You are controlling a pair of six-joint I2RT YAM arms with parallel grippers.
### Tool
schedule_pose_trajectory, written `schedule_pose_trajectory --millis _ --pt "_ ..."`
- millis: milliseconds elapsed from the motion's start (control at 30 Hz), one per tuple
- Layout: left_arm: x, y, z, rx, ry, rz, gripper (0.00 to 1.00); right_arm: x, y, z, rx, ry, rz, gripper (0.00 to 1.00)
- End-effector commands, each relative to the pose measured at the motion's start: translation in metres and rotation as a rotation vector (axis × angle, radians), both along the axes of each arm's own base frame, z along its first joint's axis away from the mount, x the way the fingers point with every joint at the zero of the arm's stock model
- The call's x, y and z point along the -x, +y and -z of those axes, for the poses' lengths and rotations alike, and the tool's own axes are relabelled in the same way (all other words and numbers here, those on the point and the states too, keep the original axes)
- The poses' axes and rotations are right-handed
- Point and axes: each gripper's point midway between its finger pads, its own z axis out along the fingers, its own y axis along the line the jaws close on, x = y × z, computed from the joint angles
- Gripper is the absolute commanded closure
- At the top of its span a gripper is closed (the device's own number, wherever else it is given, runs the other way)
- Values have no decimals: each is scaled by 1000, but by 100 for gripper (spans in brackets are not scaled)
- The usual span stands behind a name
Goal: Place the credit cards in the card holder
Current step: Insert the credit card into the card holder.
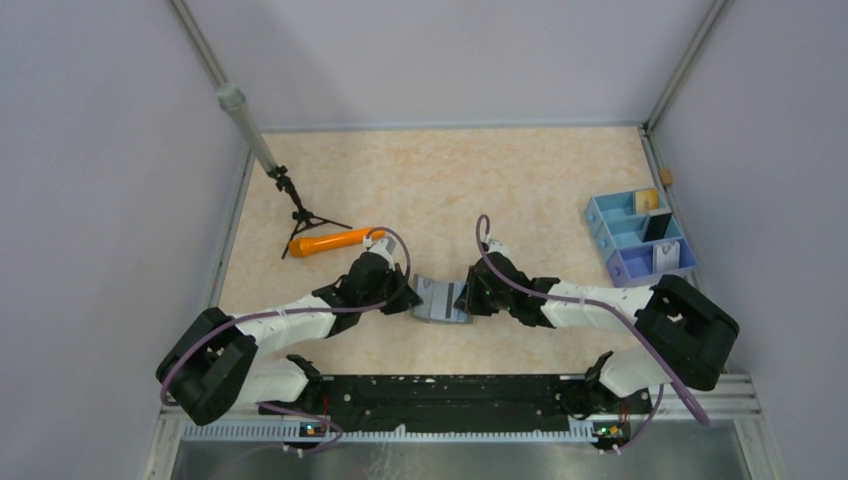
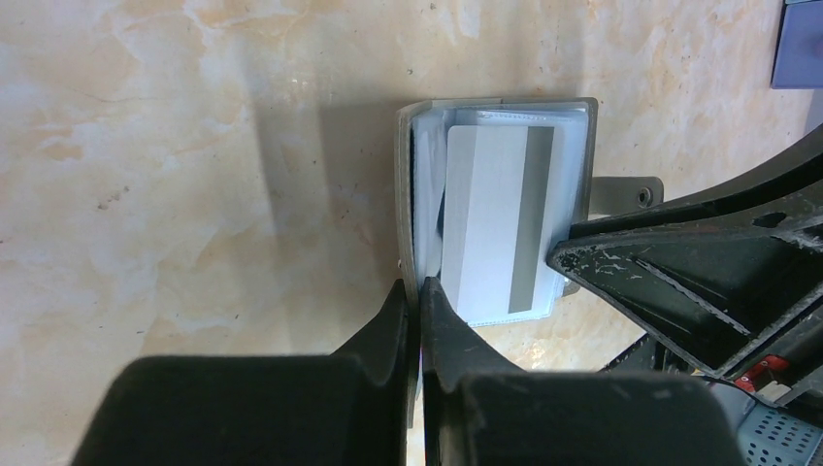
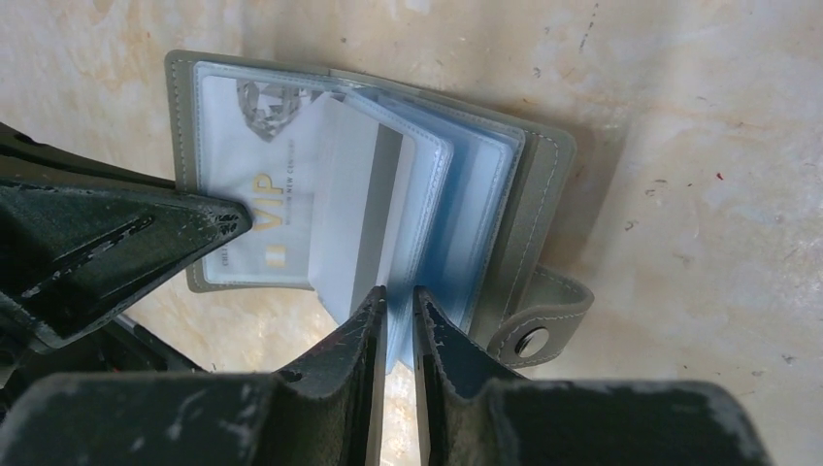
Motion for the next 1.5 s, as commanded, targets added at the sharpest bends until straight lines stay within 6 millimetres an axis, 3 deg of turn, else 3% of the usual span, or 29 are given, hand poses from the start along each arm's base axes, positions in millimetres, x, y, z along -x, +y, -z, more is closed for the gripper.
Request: schedule_pose_trajectory --millis 0,267,767,1000,1267,1467 --pt "-4 0 -2 5 -19 -10 100 -11 17 -36 -100 -80 -21 86" --pt "-5 -1 -3 6 -20 -11 100 -15 23 -53 -121 -120 -40 85" --pt "-5 -4 -4 18 -20 1 100 -8 67 -59 -147 -141 -157 81" --pt "-4 -2 -1 19 -11 -12 100 -7 60 -45 -100 -129 -140 74" --pt "-5 0 3 9 -5 -28 100 -2 61 -49 -139 -141 -160 64" --pt "-5 0 3 10 -1 -30 100 -4 57 -46 -121 -140 -137 65"
